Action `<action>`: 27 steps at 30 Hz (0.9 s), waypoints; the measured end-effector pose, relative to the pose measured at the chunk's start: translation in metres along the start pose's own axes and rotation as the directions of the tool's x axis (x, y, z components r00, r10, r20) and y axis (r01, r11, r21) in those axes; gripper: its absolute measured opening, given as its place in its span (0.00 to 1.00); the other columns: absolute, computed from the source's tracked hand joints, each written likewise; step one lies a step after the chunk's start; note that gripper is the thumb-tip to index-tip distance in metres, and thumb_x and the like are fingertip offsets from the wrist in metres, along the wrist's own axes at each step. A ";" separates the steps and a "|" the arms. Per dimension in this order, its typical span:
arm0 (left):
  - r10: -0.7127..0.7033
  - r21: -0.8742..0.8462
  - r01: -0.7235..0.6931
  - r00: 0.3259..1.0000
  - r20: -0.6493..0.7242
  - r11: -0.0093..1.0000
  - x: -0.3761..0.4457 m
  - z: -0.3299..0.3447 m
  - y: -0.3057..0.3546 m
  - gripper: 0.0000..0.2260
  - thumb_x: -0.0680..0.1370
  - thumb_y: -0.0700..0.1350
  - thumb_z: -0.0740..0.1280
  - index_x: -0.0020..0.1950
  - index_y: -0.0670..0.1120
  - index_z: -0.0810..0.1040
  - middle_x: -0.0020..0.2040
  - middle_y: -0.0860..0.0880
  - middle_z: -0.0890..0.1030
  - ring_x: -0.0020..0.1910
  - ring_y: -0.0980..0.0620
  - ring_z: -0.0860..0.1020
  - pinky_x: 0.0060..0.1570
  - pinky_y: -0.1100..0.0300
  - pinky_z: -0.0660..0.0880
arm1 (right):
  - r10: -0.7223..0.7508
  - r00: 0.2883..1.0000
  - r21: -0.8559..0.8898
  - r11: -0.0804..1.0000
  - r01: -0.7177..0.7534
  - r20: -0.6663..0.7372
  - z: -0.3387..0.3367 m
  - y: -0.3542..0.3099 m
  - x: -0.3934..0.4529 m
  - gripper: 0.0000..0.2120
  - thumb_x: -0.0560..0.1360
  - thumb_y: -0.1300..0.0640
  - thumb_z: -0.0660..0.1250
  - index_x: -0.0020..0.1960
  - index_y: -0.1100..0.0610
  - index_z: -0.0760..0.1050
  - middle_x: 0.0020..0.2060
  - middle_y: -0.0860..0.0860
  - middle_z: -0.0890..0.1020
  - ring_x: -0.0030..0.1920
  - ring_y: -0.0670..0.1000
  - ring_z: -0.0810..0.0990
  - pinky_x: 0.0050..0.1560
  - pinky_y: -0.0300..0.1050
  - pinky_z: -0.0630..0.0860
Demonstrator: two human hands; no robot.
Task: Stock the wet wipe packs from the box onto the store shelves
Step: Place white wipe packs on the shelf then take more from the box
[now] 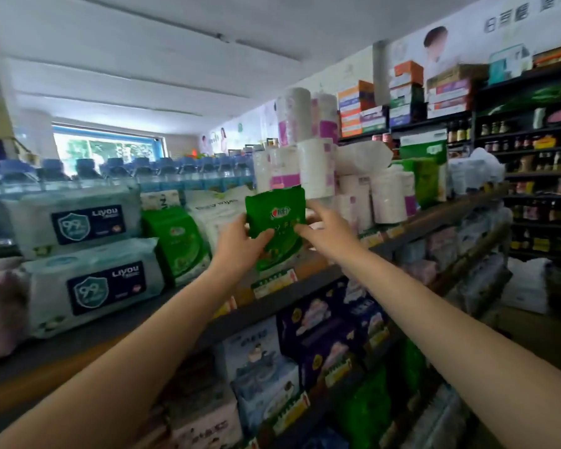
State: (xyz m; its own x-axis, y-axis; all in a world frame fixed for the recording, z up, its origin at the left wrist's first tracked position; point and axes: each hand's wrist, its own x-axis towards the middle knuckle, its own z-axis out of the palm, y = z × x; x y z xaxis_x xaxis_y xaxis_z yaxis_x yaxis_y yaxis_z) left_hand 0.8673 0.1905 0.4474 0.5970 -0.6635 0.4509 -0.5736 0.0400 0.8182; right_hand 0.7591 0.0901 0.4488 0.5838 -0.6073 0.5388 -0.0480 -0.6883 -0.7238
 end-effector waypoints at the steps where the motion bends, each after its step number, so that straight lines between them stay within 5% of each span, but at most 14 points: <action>1: 0.026 0.051 -0.023 0.998 -0.058 0.998 0.008 -0.014 -0.001 0.16 0.78 0.41 0.65 0.65 0.42 0.70 0.52 0.45 0.77 0.50 0.46 0.79 0.51 0.50 0.78 | -0.043 0.999 0.029 0.999 0.043 -0.006 0.013 -0.009 0.014 0.20 0.77 0.60 0.63 0.68 0.53 0.68 0.56 0.55 0.78 0.55 0.53 0.77 0.57 0.52 0.76; 10: -0.111 0.243 0.182 0.953 -0.281 0.953 0.063 -0.092 -0.036 0.13 0.77 0.41 0.66 0.61 0.39 0.74 0.54 0.38 0.79 0.52 0.41 0.80 0.54 0.45 0.77 | -0.127 0.982 0.184 0.978 0.100 0.141 0.109 -0.022 0.112 0.17 0.77 0.57 0.63 0.64 0.61 0.72 0.58 0.57 0.78 0.55 0.57 0.79 0.58 0.53 0.76; 14: -0.185 0.412 0.311 0.930 -0.317 0.856 0.073 -0.098 -0.052 0.27 0.75 0.41 0.67 0.71 0.42 0.60 0.62 0.39 0.74 0.56 0.42 0.77 0.56 0.52 0.76 | -0.096 0.953 -0.079 0.989 0.123 0.287 0.143 -0.014 0.125 0.18 0.75 0.60 0.65 0.63 0.62 0.68 0.52 0.57 0.79 0.51 0.56 0.79 0.48 0.49 0.78; 17: -0.105 0.543 0.297 0.929 -0.356 0.786 0.072 -0.094 -0.055 0.35 0.76 0.37 0.64 0.76 0.45 0.46 0.67 0.39 0.65 0.61 0.42 0.71 0.51 0.58 0.67 | -0.076 0.932 -0.147 0.980 0.136 0.355 0.162 0.000 0.127 0.28 0.74 0.61 0.67 0.69 0.61 0.58 0.52 0.58 0.78 0.51 0.57 0.79 0.50 0.52 0.78; 27: 0.068 0.533 0.086 0.963 -0.263 0.841 0.058 -0.059 -0.032 0.21 0.75 0.35 0.61 0.68 0.44 0.63 0.67 0.42 0.63 0.51 0.50 0.67 0.50 0.58 0.67 | -0.106 0.951 -0.091 0.986 0.138 0.291 0.111 -0.013 0.095 0.20 0.75 0.60 0.65 0.65 0.60 0.66 0.56 0.57 0.78 0.53 0.55 0.78 0.50 0.46 0.74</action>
State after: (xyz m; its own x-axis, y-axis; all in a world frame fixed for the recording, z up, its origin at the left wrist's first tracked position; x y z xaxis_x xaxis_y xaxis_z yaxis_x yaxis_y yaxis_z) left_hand 0.9535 0.1949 0.4684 0.6829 -0.4397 0.5833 -0.7304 -0.4220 0.5370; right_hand 0.9055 0.0859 0.4617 0.7961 -0.3888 0.4638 -0.0403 -0.7987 -0.6004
